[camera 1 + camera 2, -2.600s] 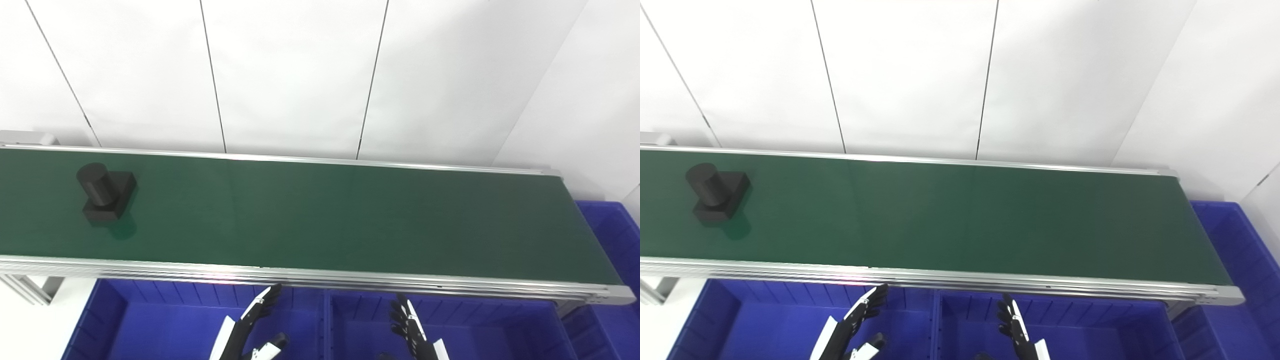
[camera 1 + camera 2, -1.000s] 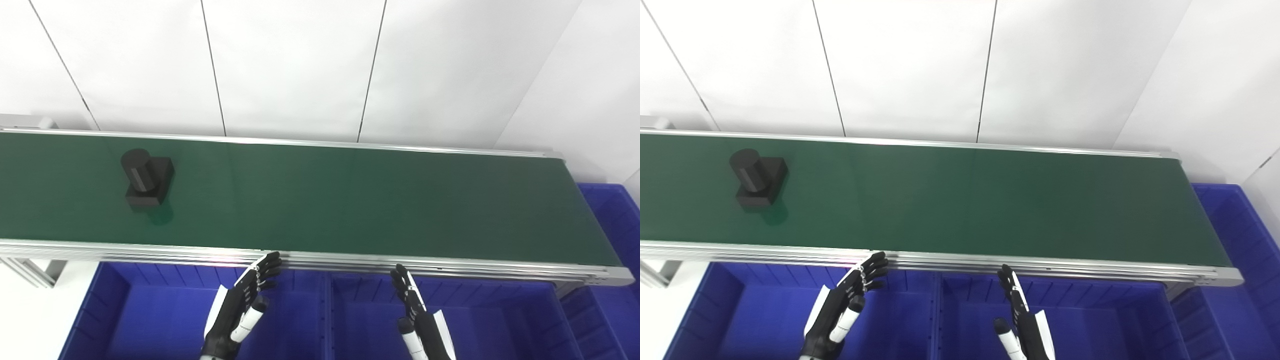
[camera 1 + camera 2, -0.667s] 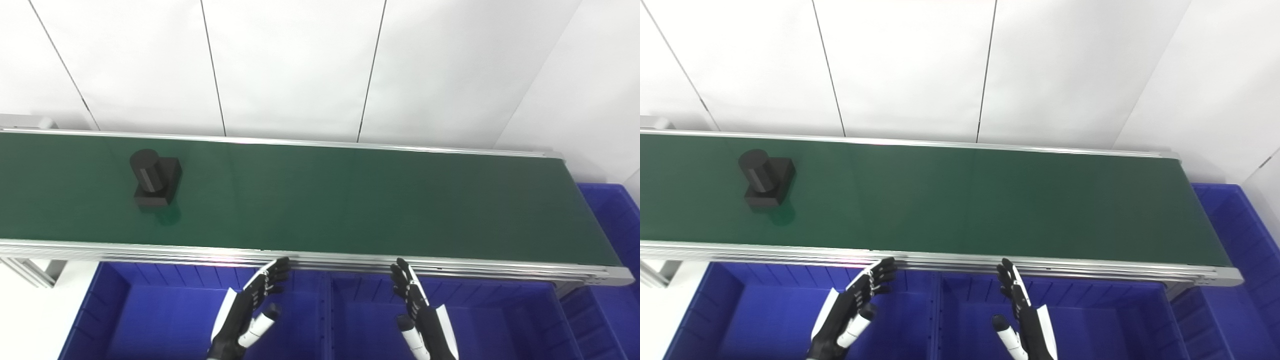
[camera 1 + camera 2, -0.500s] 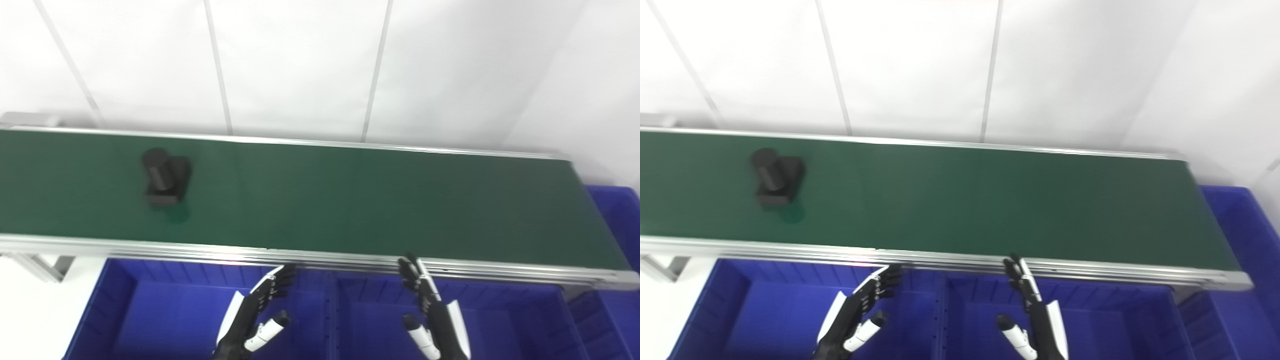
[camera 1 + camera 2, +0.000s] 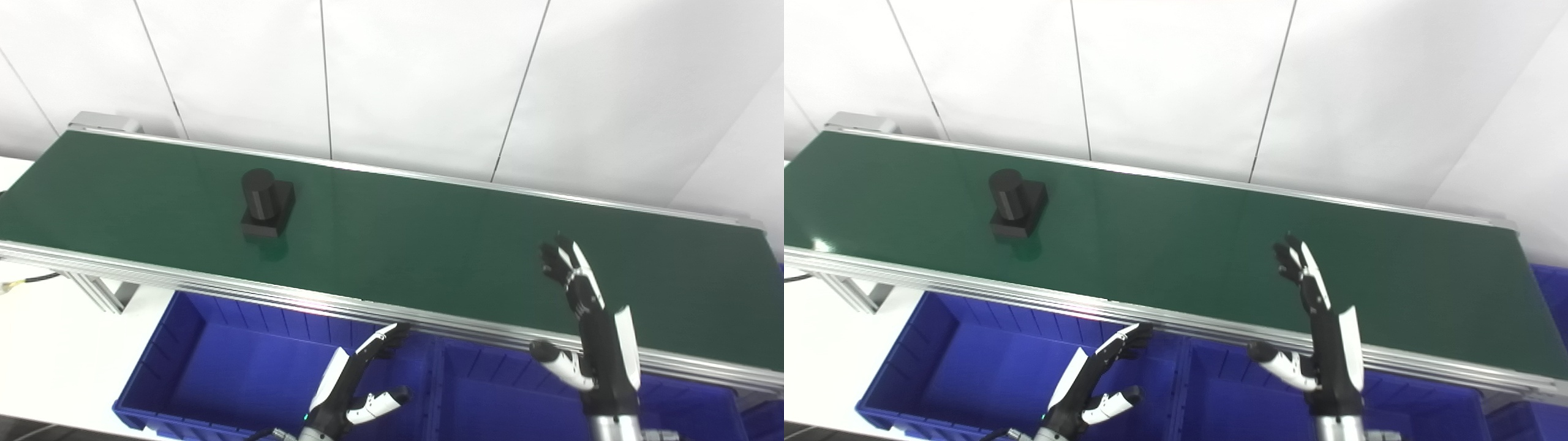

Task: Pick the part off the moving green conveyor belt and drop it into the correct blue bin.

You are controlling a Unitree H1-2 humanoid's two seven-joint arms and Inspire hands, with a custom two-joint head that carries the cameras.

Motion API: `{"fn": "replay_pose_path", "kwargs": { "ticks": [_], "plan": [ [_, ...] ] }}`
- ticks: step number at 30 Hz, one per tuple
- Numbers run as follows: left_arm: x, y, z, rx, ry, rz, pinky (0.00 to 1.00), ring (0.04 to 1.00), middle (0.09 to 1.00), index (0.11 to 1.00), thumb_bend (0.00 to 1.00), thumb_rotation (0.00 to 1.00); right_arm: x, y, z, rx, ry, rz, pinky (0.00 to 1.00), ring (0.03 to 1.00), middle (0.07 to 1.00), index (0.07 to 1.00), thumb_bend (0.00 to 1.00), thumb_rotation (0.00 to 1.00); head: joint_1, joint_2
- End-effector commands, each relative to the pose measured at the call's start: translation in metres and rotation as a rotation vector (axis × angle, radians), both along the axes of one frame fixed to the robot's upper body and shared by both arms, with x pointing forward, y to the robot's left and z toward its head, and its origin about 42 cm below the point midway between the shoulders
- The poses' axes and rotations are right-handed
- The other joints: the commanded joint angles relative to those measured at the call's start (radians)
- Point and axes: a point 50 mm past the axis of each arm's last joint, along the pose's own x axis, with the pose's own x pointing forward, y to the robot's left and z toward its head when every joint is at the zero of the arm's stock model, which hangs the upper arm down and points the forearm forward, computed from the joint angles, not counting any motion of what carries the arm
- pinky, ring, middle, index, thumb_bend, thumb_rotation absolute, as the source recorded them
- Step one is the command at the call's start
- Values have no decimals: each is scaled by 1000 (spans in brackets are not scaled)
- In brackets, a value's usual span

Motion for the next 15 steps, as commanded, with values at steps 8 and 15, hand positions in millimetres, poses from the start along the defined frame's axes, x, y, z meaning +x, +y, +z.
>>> {"fn": "replay_pose_path", "kwargs": {
  "ticks": [8, 15],
  "plan": [
    [14, -7, 2, 9, -75, -1, 807, 820, 843, 848, 875, 893, 50, 9, 44, -140, -66, 64, 806, 876, 893, 949, 843, 743, -4, -38],
    [17, -11, -2, 45, -107, 1, 783, 805, 831, 836, 845, 863, 81, 20, 56, -230, -28, 113, 840, 894, 900, 967, 825, 710, -11, -72]
  ]
}}
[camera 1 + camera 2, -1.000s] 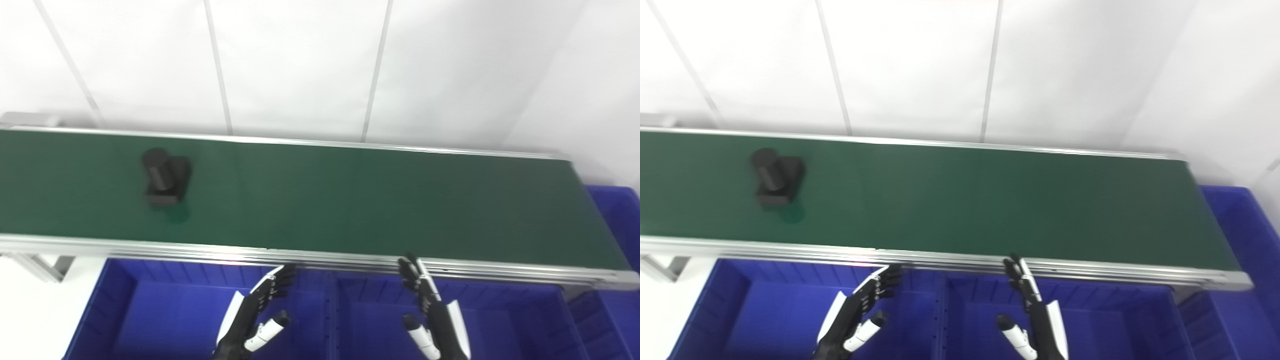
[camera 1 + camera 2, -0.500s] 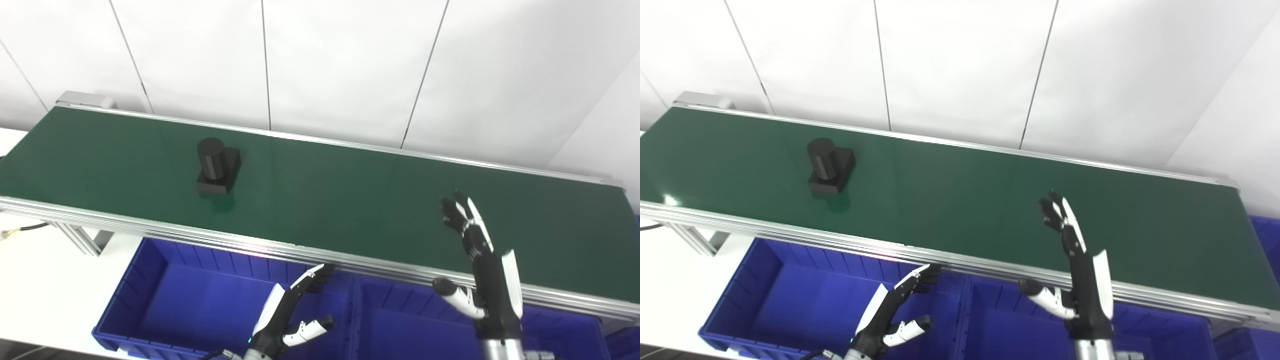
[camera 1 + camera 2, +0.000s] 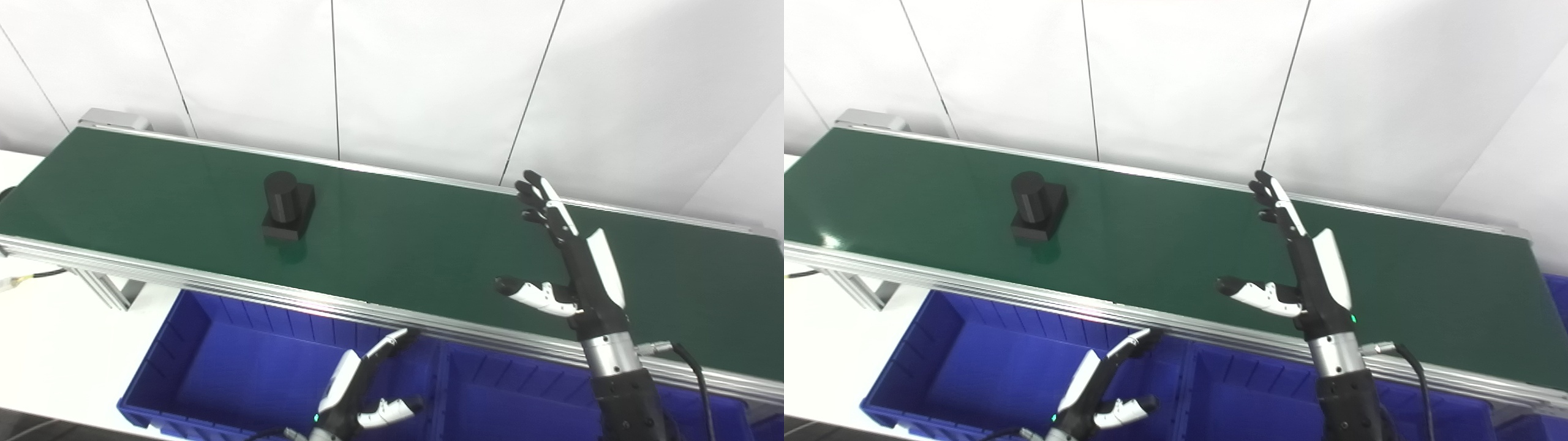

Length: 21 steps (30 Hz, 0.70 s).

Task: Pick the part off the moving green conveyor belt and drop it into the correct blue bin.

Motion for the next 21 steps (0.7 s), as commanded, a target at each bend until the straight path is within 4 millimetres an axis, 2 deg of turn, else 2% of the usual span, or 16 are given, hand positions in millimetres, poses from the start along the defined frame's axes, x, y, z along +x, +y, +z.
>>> {"fn": "replay_pose_path", "kwargs": {
  "ticks": [1, 9, 15, 21],
  "plan": [
    [14, -4, 10, -22, -75, -7, 776, 804, 830, 834, 857, 867, 15, 6, 19, -25, -47, 21, 805, 873, 899, 961, 820, 696, -1, -7],
    [15, -6, 8, -12, -79, -13, 758, 804, 827, 828, 894, 861, 47, 34, 32, -109, -33, 49, 704, 839, 915, 955, 832, 717, -14, -27],
    [15, -6, 8, -5, -90, -16, 757, 802, 825, 828, 912, 872, 68, 61, 38, -140, -23, 79, 738, 849, 915, 960, 843, 710, -38, -35],
    [13, -3, 8, 22, -127, -32, 755, 804, 826, 830, 887, 889, 86, 88, 40, -186, 4, 95, 716, 829, 902, 969, 847, 676, -59, -32]
  ]
}}
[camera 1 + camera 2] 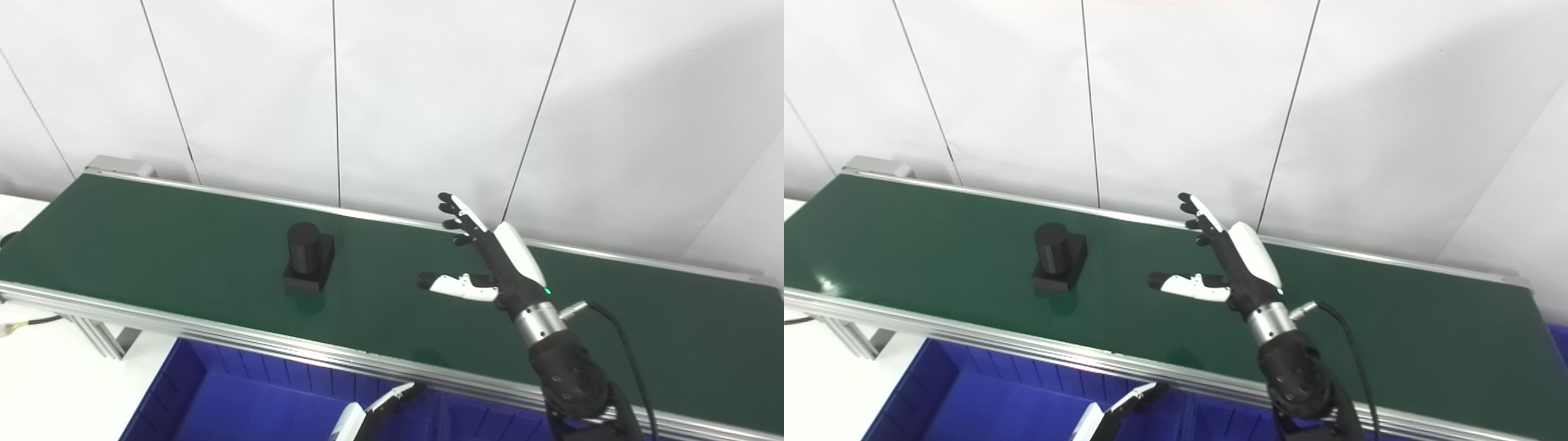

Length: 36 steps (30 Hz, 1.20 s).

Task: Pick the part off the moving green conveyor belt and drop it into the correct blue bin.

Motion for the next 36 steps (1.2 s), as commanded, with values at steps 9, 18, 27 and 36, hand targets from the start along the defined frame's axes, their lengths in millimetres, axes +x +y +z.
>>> {"fn": "replay_pose_path", "kwargs": {
  "ticks": [9, 18, 27, 36],
  "plan": [
    [11, 4, 9, 5, -108, -30, 735, 797, 824, 828, 850, 888, 31, 46, 21, -47, -43, 16, 658, 812, 916, 969, 884, 679, -46, 9],
    [11, 3, 10, 8, -111, -44, 740, 802, 826, 834, 859, 893, 51, 66, 17, -91, -3, 19, 680, 841, 946, 973, 918, 659, -70, 18],
    [10, 2, 10, 13, -126, -58, 744, 805, 831, 842, 854, 900, 67, 80, 5, -122, 23, 12, 715, 862, 949, 964, 927, 620, -124, 26],
    [8, 7, 10, 16, -133, -55, 760, 812, 835, 850, 836, 933, 77, 93, -9, -162, 71, 3, 711, 859, 959, 971, 949, 616, -245, 24]
  ]
}}
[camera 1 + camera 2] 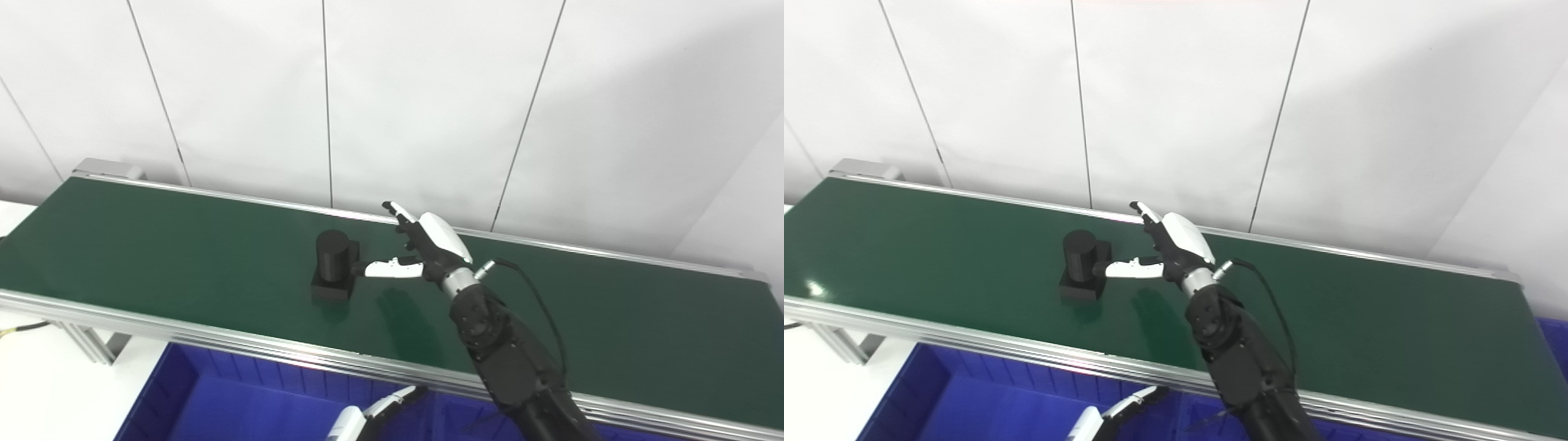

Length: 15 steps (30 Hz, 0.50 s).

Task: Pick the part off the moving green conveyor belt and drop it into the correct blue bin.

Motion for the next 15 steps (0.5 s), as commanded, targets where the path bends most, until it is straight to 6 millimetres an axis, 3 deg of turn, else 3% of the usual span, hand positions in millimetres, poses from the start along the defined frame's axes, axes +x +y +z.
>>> {"fn": "replay_pose_path", "kwargs": {
  "ticks": [1, 8, 15],
  "plan": [
    [9, -2, 12, -45, -65, -11, 768, 815, 836, 850, 818, 936, 10, 23, 33, 47, -106, 57, 713, 860, 958, 971, 955, 616, -6, 1],
    [8, -1, 10, -39, -84, -4, 785, 826, 840, 850, 739, 973, 14, 28, 22, 30, -86, 57, 777, 888, 960, 974, 996, 611, -28, 3],
    [7, 0, 12, -51, -68, -8, 788, 837, 850, 859, 725, 992, 14, 34, 19, 25, -86, 66, 804, 899, 962, 973, 995, 574, -19, 9]
  ]
}}
